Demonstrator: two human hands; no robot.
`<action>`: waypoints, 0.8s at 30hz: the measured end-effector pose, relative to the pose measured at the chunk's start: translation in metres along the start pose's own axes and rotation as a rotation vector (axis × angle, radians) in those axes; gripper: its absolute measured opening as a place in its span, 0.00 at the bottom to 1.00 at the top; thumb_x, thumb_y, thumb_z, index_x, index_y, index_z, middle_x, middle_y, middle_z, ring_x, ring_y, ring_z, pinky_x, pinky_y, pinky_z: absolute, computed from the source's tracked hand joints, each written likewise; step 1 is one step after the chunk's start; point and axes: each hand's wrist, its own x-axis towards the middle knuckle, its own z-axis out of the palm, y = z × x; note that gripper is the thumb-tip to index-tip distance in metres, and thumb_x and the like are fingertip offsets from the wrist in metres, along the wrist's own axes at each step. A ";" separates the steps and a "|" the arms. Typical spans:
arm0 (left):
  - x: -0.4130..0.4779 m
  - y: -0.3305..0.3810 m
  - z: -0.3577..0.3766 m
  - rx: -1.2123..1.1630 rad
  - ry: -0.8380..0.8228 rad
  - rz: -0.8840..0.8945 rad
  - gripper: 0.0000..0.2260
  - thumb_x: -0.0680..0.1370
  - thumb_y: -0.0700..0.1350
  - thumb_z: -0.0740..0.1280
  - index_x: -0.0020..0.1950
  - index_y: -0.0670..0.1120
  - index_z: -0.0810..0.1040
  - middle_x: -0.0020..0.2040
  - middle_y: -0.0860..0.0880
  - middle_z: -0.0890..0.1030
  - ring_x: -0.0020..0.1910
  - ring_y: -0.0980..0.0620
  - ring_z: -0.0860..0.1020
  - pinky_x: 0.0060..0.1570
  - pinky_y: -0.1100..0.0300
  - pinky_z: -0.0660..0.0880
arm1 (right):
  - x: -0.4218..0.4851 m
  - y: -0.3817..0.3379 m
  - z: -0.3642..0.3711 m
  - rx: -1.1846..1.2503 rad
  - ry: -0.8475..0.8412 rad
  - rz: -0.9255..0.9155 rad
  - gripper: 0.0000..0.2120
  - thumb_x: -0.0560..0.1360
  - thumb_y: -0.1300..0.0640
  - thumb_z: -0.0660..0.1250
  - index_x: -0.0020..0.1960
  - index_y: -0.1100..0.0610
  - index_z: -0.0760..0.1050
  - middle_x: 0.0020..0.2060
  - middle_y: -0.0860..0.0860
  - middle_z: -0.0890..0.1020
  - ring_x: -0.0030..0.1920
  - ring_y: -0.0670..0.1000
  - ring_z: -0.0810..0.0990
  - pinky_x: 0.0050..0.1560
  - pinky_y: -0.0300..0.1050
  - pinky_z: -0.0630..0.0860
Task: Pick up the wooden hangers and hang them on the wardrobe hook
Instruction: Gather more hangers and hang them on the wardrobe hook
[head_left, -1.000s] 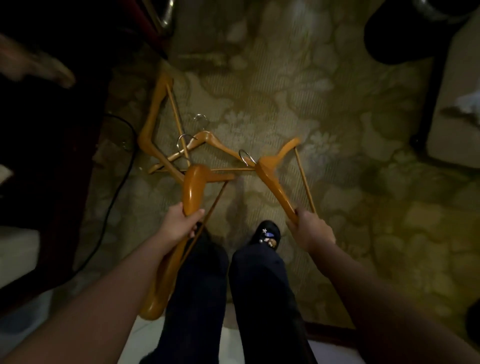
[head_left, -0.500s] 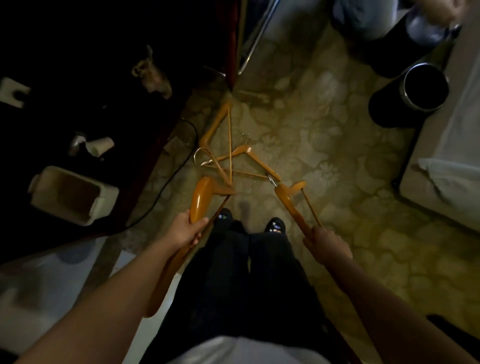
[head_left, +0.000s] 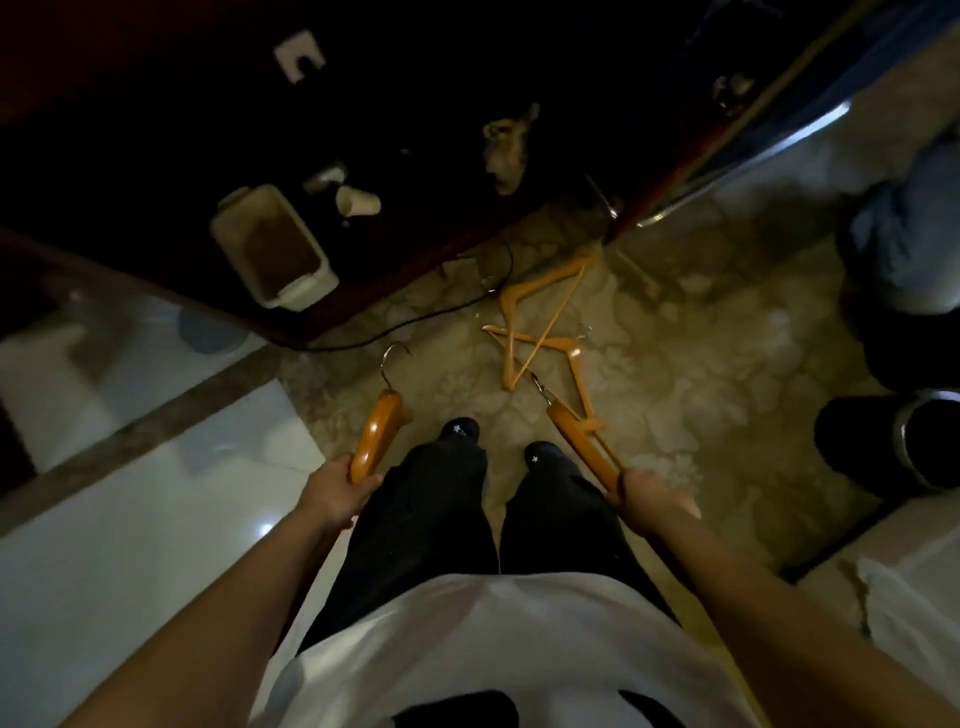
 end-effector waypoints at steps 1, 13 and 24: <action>-0.007 -0.006 0.006 -0.035 0.030 -0.020 0.09 0.77 0.46 0.66 0.53 0.44 0.72 0.39 0.43 0.75 0.34 0.47 0.75 0.29 0.60 0.71 | 0.004 0.001 -0.007 -0.063 -0.007 -0.039 0.13 0.78 0.51 0.58 0.56 0.57 0.73 0.51 0.55 0.79 0.49 0.56 0.78 0.46 0.45 0.71; -0.143 -0.062 0.148 -0.672 0.304 -0.302 0.07 0.77 0.52 0.64 0.41 0.53 0.71 0.40 0.48 0.78 0.39 0.50 0.77 0.43 0.56 0.74 | 0.031 0.015 -0.038 -0.588 -0.097 -0.334 0.16 0.75 0.50 0.65 0.58 0.58 0.73 0.55 0.56 0.79 0.55 0.56 0.78 0.53 0.46 0.74; -0.214 -0.119 0.263 -1.194 0.366 -0.582 0.05 0.79 0.44 0.62 0.54 0.46 0.73 0.42 0.48 0.76 0.40 0.51 0.75 0.41 0.57 0.73 | -0.014 -0.093 0.004 -0.944 -0.054 -0.617 0.16 0.77 0.53 0.62 0.60 0.60 0.73 0.57 0.59 0.79 0.58 0.58 0.77 0.54 0.46 0.73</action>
